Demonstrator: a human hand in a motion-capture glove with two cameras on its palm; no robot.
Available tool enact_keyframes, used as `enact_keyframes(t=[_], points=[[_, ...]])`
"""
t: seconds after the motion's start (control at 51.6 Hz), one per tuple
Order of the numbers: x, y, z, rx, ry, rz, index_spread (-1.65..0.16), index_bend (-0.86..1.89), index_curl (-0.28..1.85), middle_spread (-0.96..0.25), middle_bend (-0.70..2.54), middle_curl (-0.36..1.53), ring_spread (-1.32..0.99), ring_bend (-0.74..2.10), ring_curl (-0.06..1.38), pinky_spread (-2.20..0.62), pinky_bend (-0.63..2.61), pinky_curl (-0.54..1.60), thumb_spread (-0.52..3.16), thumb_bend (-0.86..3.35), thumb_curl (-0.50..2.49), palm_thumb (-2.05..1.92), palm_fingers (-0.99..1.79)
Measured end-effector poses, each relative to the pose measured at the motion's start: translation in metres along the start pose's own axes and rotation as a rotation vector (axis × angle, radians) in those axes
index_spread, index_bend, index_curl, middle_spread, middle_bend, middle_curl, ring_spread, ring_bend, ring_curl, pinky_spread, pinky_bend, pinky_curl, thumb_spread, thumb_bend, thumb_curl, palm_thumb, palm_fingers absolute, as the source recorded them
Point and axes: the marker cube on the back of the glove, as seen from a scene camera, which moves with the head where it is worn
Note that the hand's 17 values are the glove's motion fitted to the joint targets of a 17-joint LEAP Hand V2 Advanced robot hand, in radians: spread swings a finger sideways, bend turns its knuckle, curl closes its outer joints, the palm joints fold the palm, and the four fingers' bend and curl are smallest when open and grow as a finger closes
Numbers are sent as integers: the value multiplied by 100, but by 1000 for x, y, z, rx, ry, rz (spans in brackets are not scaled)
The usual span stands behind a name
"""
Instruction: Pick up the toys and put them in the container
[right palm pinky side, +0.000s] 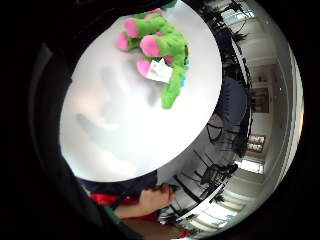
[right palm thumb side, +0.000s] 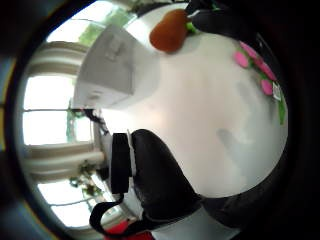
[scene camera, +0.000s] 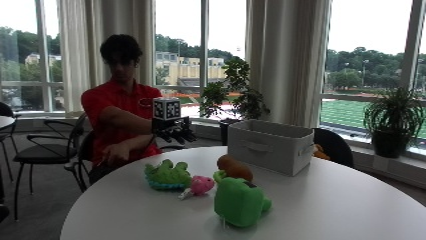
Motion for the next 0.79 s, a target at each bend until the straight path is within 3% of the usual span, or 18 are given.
enact_keyframes(t=[0.271, 0.795], points=[[-5, 13, -1, 11, -22, -5, -36, 23, 15, -19, 18, 11, -22, 27, 10, 1, 41, 17, 91, -10, 4, -14, 14], [43, -35, -29, 28, -12, 34, -42, 19, 27, -21, 20, 22, -26, 25, 16, 3, 53, 28, 104, -7, 12, -9, 17]])
